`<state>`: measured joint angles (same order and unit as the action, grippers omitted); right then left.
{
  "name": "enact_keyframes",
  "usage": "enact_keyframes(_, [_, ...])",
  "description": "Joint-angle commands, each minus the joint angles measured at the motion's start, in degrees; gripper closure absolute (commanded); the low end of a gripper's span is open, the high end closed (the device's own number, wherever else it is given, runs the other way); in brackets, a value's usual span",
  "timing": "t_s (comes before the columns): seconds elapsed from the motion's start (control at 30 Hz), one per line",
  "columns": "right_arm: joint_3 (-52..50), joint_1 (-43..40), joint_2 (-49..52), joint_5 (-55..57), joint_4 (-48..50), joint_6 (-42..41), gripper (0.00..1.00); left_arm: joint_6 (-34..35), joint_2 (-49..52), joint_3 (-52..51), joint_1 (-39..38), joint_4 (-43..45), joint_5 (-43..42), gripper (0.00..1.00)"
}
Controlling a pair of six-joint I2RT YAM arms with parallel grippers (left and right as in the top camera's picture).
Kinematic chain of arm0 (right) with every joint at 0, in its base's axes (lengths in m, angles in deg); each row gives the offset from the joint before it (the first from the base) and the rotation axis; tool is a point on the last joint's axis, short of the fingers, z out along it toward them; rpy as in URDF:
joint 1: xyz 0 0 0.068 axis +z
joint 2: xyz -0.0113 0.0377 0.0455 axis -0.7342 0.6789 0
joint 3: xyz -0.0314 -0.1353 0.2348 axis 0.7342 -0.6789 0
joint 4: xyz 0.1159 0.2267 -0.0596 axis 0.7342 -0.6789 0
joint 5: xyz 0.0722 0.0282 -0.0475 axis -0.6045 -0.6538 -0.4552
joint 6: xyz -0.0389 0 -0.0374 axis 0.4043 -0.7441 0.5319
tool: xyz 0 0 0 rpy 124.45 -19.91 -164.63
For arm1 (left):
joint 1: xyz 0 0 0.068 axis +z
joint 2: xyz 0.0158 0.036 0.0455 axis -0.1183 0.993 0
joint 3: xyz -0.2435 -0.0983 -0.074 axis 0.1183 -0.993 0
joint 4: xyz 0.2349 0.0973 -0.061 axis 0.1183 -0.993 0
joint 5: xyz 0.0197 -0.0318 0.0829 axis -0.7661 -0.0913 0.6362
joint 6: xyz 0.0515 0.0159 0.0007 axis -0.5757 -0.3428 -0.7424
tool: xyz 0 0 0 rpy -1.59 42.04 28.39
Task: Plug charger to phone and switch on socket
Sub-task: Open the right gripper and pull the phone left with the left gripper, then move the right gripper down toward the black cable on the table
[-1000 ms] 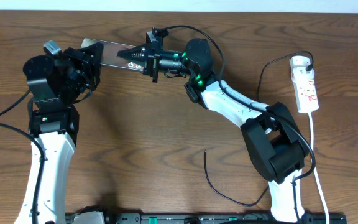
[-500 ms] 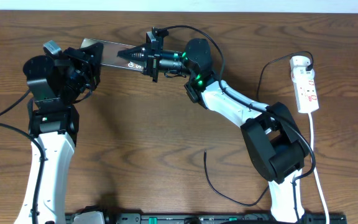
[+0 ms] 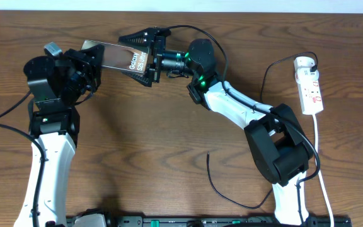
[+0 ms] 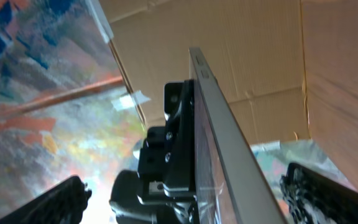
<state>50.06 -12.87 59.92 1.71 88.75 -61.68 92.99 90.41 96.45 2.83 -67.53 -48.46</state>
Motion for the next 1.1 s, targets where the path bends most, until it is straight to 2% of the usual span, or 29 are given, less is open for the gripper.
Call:
enact_keyframes(0.0, [1.0, -0.3, -0.9, 0.3, 0.1, 0.4, 0.01, -0.1, -0.3, -0.1, 1.4, 0.8, -0.4, 0.93])
enact_keyframes(0.23, [1.0, -1.1, -0.9, -0.4, 0.1, 0.9, 0.01, -0.1, -0.3, -0.1, 7.1, 0.8, -2.0, 0.93])
enact_keyframes(0.43, [1.0, -3.0, -0.9, -2.0, 0.0, 4.3, 0.01, -0.1, -0.3, -0.1, 17.4, 0.8, -9.4, 0.93])
enact_keyframes(0.5, [1.0, -3.7, -0.9, -2.6, -0.3, 8.2, 0.01, -0.1, -0.3, -0.1, 21.1, 0.8, -13.7, 0.93])
enact_keyframes(0.53, [1.0, -4.5, -0.9, -3.1, -0.4, 16.2, 0.01, -0.2, -0.3, -0.1, 24.3, 0.8, -18.5, 0.93])
enact_keyframes(0.57, [1.0, -4.8, -0.9, -3.5, -1.3, 19.7, 0.01, -0.3, -0.3, -0.1, 25.5, 0.8, -20.8, 0.93])
enact_keyframes(0.73, [1.0, -6.3, -0.9, -6.8, -22.2, 37.0, 0.01, -4.7, -0.3, -0.1, 28.8, 1.4, -31.5, 0.93])
enact_keyframes(0.9, [1.2, -7.7, -1.4, -3.7, -44.8, 54.3, 0.01, -5.3, -0.3, -0.1, 28.9, 1.4, -35.1, 0.93])
enact_keyframes(1.07, [4.2, -9.6, -5.6, 11.0, -74.4, 73.2, 0.01, -8.0, -0.3, -0.1, 28.8, 1.4, -37.8, 0.93])
